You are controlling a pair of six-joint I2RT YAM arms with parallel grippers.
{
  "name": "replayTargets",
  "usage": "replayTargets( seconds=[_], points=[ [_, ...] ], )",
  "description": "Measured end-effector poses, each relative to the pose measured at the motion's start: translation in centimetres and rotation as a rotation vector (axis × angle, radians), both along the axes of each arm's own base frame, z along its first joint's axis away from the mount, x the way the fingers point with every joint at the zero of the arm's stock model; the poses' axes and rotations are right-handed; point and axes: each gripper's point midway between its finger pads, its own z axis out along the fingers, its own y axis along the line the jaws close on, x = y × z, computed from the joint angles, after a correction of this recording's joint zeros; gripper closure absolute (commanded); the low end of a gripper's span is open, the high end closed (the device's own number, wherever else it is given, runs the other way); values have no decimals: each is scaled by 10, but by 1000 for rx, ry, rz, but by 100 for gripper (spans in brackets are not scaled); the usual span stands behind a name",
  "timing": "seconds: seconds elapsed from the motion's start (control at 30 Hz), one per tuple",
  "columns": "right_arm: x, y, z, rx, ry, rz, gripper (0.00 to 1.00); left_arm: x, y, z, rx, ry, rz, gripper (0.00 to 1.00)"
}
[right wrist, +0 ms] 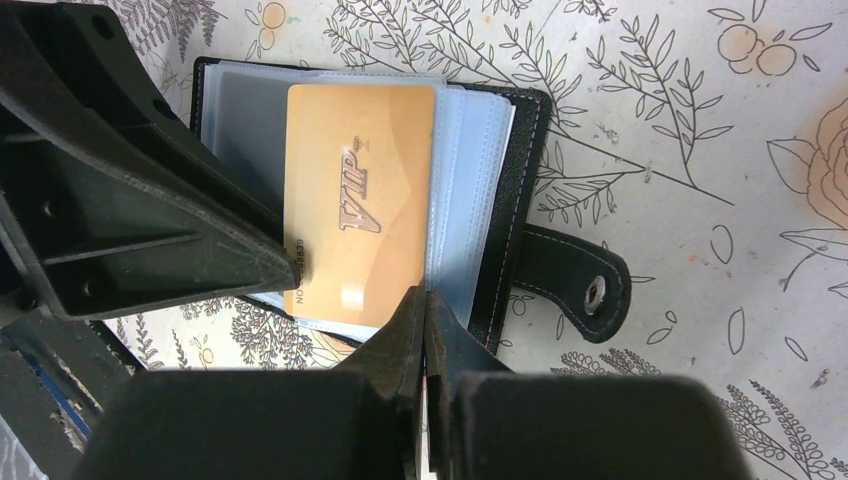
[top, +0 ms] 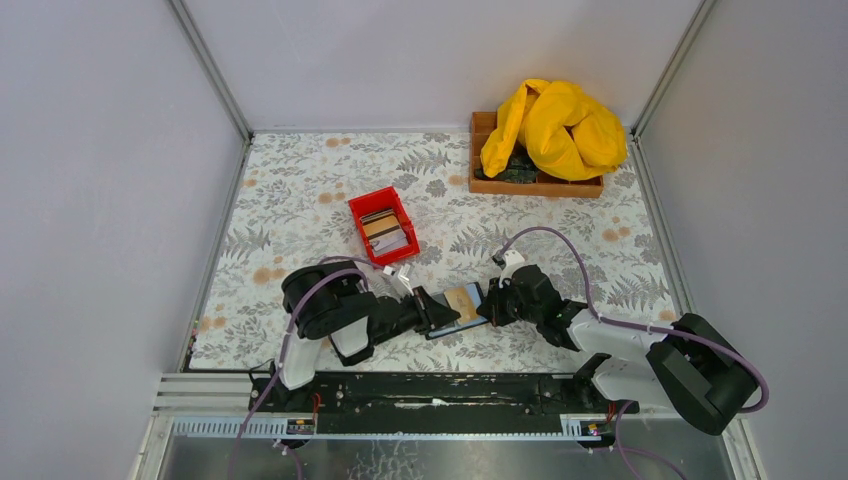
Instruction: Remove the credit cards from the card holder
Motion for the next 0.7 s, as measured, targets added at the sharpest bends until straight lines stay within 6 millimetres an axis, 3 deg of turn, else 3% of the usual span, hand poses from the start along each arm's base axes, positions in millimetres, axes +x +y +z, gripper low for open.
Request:
replayTargets(
  seconds=[0.23, 0.7],
  points=[
    [1, 1, 0, 0, 0, 0, 100, 3, 3, -4, 11, 3, 15, 93],
    [2, 2, 0, -1, 3, 1, 100, 5, 15, -4, 13, 14, 40, 81]
  ],
)
